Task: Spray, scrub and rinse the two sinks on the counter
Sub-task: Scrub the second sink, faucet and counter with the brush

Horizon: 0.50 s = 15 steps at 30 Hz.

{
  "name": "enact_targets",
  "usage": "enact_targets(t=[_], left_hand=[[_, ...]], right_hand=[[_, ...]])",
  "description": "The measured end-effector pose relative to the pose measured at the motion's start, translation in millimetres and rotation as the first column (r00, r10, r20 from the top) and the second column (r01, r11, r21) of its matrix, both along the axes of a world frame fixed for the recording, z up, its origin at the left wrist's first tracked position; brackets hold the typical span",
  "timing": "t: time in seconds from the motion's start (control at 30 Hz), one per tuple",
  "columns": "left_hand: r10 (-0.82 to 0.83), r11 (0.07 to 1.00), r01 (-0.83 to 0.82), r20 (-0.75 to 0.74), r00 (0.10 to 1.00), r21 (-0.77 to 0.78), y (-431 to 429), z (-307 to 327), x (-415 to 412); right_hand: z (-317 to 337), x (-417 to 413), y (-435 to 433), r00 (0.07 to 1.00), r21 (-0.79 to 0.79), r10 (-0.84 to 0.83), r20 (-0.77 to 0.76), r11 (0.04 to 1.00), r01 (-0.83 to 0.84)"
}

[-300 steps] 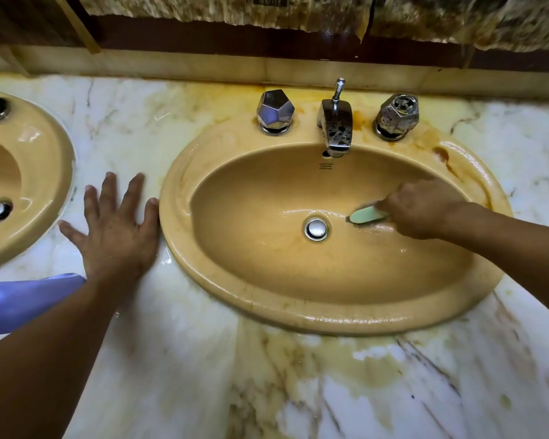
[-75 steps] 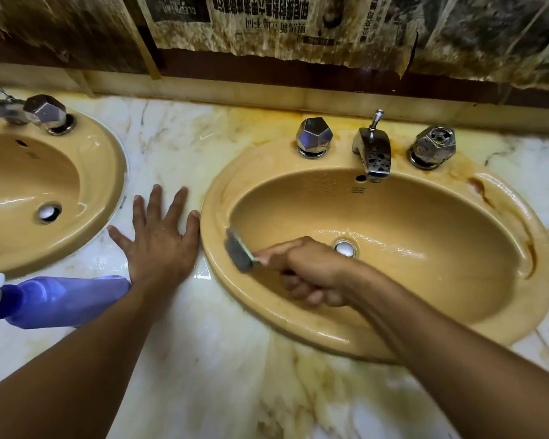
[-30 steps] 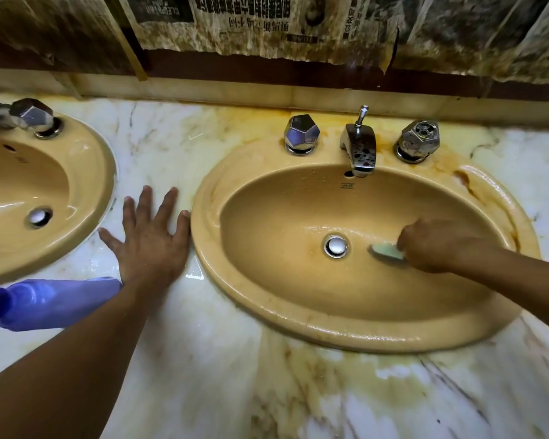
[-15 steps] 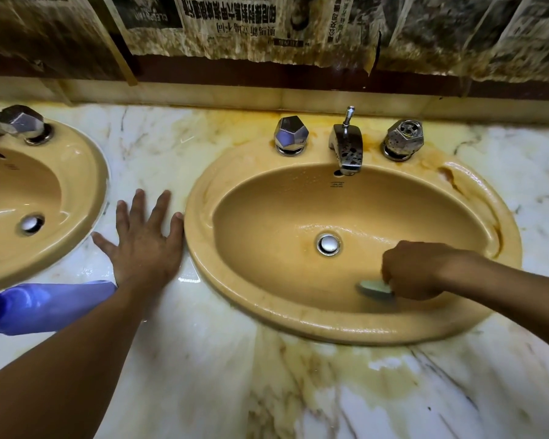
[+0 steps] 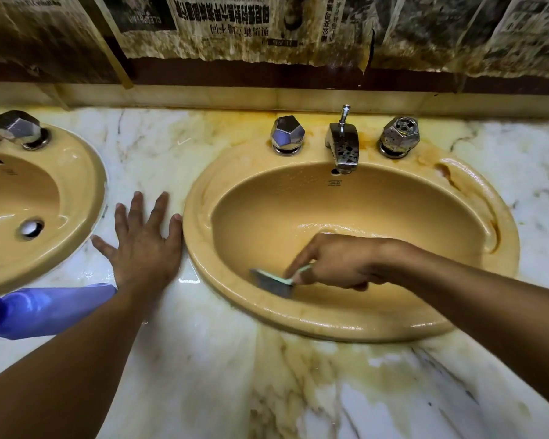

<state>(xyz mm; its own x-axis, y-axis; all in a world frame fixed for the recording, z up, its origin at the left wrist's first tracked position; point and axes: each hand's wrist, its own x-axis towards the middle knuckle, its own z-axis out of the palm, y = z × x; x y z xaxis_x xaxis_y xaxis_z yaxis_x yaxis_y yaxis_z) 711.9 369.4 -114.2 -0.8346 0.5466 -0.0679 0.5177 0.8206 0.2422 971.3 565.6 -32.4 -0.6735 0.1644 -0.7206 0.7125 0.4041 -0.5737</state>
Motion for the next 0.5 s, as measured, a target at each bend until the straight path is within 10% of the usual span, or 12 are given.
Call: enact_targets(t=[0.17, 0.3, 0.5], left_hand=[[-0.010, 1.000, 0.010, 0.007, 1.000, 0.009, -1, 0, -1], [-0.018, 1.000, 0.018, 0.008, 1.000, -0.006, -4, 1, -2], [-0.003, 1.000, 0.003, 0.003, 1.000, 0.001, 1, 3, 1]], right_hand=[[12, 54, 37, 0.940, 0.113, 0.128, 0.315, 0.979, -0.171], [19, 99, 63, 0.767, 0.423, 0.241, 0.594, 0.718, -0.553], [37, 133, 97, 0.958, 0.550, -0.064, 0.278, 0.829, -0.104]])
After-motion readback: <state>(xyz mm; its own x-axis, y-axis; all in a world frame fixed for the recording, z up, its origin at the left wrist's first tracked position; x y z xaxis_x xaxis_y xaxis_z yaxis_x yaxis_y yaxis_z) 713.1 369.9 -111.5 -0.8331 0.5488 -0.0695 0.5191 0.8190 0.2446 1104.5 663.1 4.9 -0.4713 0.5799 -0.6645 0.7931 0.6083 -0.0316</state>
